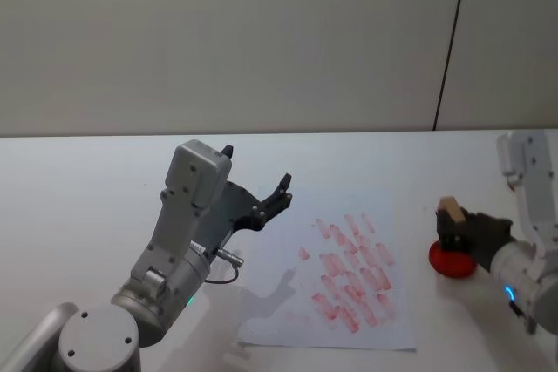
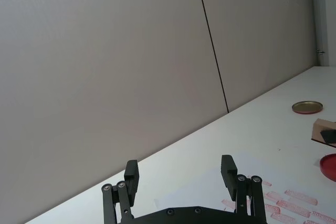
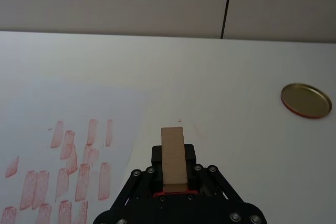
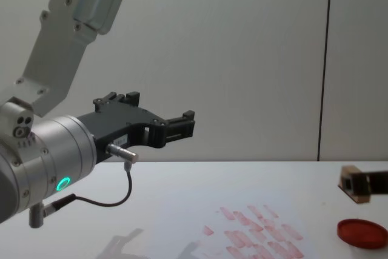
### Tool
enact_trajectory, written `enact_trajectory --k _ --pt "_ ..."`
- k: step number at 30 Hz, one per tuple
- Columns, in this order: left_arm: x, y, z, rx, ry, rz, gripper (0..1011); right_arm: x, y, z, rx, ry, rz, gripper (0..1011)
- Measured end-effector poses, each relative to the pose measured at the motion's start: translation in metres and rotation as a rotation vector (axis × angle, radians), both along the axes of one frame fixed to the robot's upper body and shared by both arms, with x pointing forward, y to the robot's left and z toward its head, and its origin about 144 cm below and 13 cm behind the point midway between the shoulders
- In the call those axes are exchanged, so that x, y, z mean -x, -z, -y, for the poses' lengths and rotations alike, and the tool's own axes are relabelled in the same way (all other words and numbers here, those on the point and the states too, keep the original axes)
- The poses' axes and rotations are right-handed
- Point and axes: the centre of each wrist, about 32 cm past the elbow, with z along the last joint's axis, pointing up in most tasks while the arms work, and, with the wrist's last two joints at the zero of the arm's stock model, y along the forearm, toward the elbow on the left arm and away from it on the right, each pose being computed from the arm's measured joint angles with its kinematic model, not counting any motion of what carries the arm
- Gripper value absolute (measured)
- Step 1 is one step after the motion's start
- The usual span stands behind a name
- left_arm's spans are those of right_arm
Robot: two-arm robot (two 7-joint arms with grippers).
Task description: Use the one hand to pick up the stamp and affix it onto the A4 paper.
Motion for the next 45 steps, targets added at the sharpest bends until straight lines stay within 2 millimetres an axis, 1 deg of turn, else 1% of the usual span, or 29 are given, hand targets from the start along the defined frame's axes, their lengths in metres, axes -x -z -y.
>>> enact_trajectory --k 7,15,18,19,20,21,22,24,26,28,29,32,33,38,41,42,45 --pt "0.0 0.0 0.0 0.0 0.0 0.0 993 0.008 0.007 0.005 -0.016 0.017 -0.049 219" --pt "0.0 0.0 0.0 0.0 0.0 0.0 993 0.011 0.013 0.007 -0.03 0.017 -0.071 219" --pt "0.0 0.0 0.0 0.0 0.0 0.0 993 0.012 0.014 0.007 -0.033 0.016 -0.073 250" --pt "0.0 0.0 0.0 0.0 0.0 0.0 993 0.012 0.015 0.007 -0.034 0.015 -0.073 297" --pt "0.0 0.0 0.0 0.0 0.0 0.0 993 0.012 0.016 0.007 -0.035 0.014 -0.072 316" --pt "0.0 0.0 0.0 0.0 0.0 0.0 993 0.012 0.017 0.007 -0.036 0.013 -0.071 376" --pt "0.0 0.0 0.0 0.0 0.0 0.0 993 0.012 0.017 0.007 -0.036 0.012 -0.069 376" --pt "0.0 0.0 0.0 0.0 0.0 0.0 993 0.012 0.018 0.007 -0.033 0.011 -0.063 480" --pt "0.0 0.0 0.0 0.0 0.0 0.0 993 0.012 0.018 0.007 -0.03 0.01 -0.057 518" --pt "0.0 0.0 0.0 0.0 0.0 0.0 993 0.012 0.019 0.007 -0.025 0.01 -0.048 595" --pt "0.0 0.0 0.0 0.0 0.0 0.0 993 0.012 0.019 0.007 -0.023 0.009 -0.045 595" --pt "0.0 0.0 0.0 0.0 0.0 0.0 993 0.014 0.018 0.007 -0.015 0.009 -0.022 721" --pt "0.0 0.0 0.0 0.0 0.0 0.0 993 0.014 0.018 0.007 -0.012 0.008 -0.016 738" --pt "0.0 0.0 0.0 0.0 0.0 0.0 993 0.018 0.016 0.007 0.005 0.005 0.04 902" --pt "0.0 0.0 0.0 0.0 0.0 0.0 993 0.02 0.015 0.008 0.013 0.003 0.068 949" --pt "0.0 0.0 0.0 0.0 0.0 0.0 993 0.022 0.015 0.009 0.019 0.001 0.09 997" --pt "0.0 0.0 0.0 0.0 0.0 0.0 993 0.026 0.015 0.012 0.03 -0.003 0.128 1001"
